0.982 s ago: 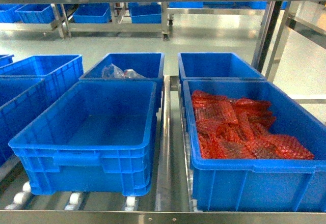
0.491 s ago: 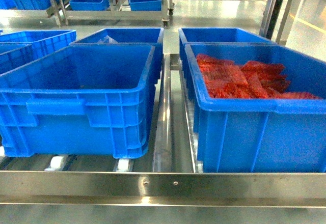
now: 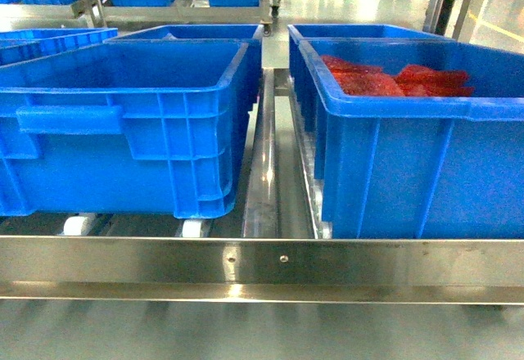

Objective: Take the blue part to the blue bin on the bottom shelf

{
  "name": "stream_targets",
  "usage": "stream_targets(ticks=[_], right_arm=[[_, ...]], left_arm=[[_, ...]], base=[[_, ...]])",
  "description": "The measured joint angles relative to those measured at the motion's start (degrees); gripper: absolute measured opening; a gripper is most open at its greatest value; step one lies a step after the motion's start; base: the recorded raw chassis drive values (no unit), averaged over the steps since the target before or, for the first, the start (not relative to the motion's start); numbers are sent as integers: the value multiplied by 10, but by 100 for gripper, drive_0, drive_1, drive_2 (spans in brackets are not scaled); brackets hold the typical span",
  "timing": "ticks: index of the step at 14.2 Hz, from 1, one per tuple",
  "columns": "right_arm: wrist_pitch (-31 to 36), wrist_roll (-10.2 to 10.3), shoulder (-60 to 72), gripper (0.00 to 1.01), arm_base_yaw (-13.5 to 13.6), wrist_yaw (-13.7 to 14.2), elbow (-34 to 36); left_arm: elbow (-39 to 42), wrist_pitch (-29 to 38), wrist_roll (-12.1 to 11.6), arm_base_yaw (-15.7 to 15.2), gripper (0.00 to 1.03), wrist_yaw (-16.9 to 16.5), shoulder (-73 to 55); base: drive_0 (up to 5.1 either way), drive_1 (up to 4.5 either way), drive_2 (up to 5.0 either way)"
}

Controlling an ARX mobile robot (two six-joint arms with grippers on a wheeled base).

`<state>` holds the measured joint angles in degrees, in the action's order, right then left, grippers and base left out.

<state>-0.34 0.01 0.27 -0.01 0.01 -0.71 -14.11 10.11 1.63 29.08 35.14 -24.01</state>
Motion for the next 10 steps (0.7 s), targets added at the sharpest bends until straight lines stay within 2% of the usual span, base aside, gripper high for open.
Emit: stream_targets(ticks=[5,10], right_arm=[[0,0,0,98,0,0,0],[0,0,0,98,0,0,0]], left_arm=[[0,0,0,0,43,0,0],[0,1,0,0,43,0,1]], base=[[0,0,0],[-1,365,-367]])
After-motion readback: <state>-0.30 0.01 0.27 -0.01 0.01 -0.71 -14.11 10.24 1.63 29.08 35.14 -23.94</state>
